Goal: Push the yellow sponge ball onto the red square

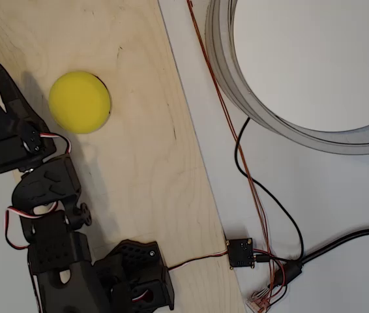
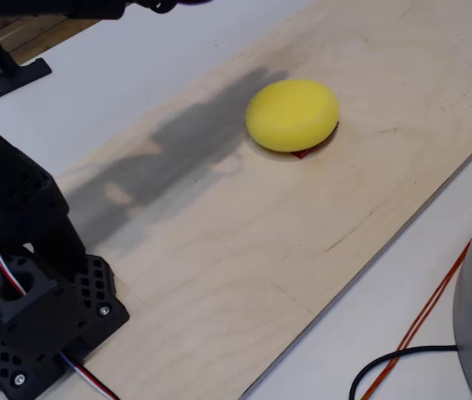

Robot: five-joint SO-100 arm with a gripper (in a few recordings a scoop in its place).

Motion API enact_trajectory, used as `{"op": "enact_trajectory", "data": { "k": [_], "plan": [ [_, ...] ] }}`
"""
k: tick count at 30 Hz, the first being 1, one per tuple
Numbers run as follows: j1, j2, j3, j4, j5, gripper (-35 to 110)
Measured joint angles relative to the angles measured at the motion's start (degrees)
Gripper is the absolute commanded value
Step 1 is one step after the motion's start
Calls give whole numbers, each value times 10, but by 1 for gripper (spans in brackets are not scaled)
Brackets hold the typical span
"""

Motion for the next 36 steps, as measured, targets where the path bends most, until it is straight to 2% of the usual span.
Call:
{"op": "enact_trajectory", "data": {
  "k": [4,5,6,7,10,13,16,17,18,19,21,26,27,28,29,36],
  "plan": [
    [4,5,-15,0,-13,40],
    [3,7,-16,3,-13,35],
    [3,7,-16,4,-11,14],
    [2,7,-16,3,-3,0],
    [6,12,-57,19,36,-1],
    [26,7,-134,126,40,-1],
    [32,5,-137,163,37,0],
    [29,5,-138,167,42,7],
    [28,5,-137,167,47,28],
    [28,5,-130,160,46,38],
    [21,7,-111,135,24,42],
    [4,16,-103,127,-6,39],
    [6,16,-103,127,-7,31],
    [6,16,-103,126,-9,12],
    [4,20,-103,121,-9,0],
    [11,17,-135,142,8,0]
  ]
}}
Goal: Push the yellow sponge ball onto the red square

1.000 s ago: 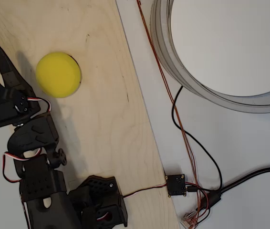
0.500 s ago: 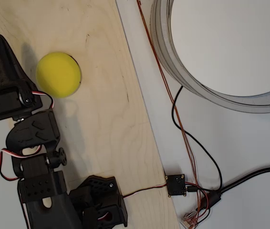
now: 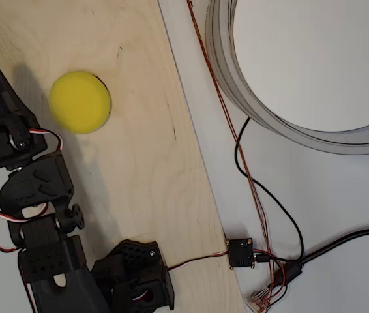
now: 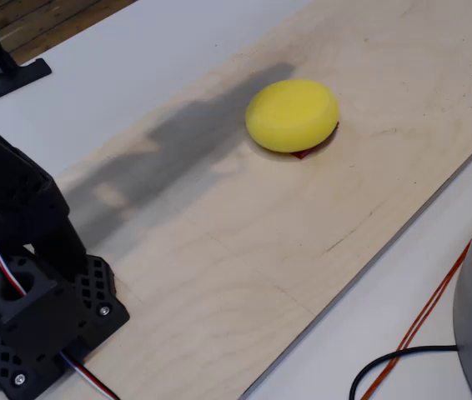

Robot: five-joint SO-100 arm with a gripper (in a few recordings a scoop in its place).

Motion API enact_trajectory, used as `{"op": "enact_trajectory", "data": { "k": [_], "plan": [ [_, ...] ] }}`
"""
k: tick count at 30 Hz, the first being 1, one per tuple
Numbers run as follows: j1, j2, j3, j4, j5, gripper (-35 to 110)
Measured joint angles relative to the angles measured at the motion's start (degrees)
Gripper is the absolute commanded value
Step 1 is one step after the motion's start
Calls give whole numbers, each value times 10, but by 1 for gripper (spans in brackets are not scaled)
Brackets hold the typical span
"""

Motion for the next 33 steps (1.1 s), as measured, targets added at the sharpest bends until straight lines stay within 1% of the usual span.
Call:
{"op": "enact_trajectory", "data": {
  "k": [1,2,3,4,6,8,10,12,13,14,15,17,22,33],
  "plan": [
    [4,0,1,-4,3,3],
    [4,0,4,-13,5,10],
    [3,0,6,-20,11,25],
    [1,1,9,-23,11,33],
    [-5,3,18,-26,-4,39],
    [-12,6,33,-27,-27,39],
    [-14,9,33,-27,-38,38],
    [-11,11,33,-27,-44,34],
    [-10,11,33,-27,-47,26],
    [-10,11,33,-27,-47,10],
    [-10,14,33,-32,-44,0],
    [-11,18,32,-36,-17,-1],
    [0,19,33,-34,12,-1],
    [3,18,44,-37,17,-1]
  ]
}}
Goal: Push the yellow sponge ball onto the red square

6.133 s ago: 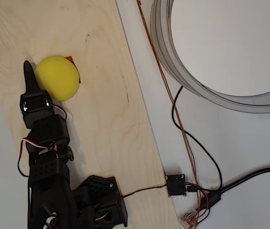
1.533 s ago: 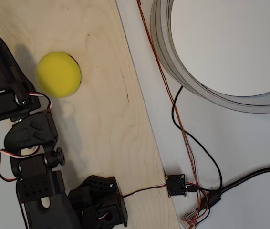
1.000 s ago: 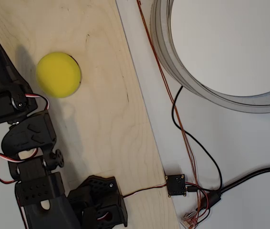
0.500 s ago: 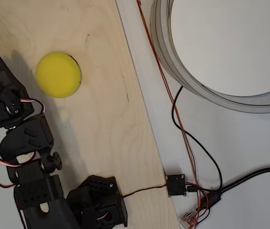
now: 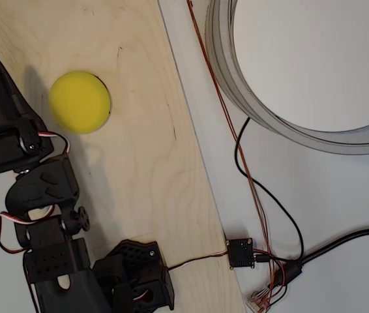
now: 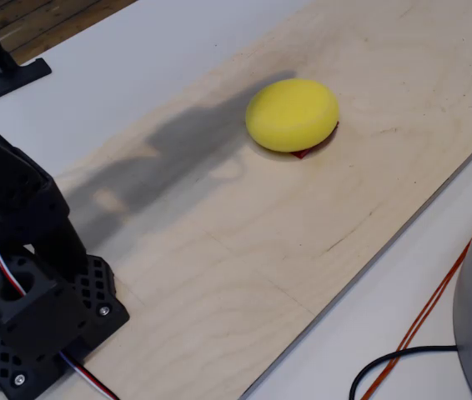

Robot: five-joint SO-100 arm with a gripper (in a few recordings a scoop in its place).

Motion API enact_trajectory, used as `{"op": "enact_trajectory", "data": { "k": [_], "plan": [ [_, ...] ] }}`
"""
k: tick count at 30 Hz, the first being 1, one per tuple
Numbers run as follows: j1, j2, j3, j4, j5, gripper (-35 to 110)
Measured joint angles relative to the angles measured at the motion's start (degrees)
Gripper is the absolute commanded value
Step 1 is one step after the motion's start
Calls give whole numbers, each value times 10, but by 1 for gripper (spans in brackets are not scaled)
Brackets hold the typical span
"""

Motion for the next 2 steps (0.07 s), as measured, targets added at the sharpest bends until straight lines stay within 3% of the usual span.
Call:
{"op": "enact_trajectory", "data": {
  "k": [2],
  "plan": [
    [-2,0,0,0,0,-1]
  ]
}}
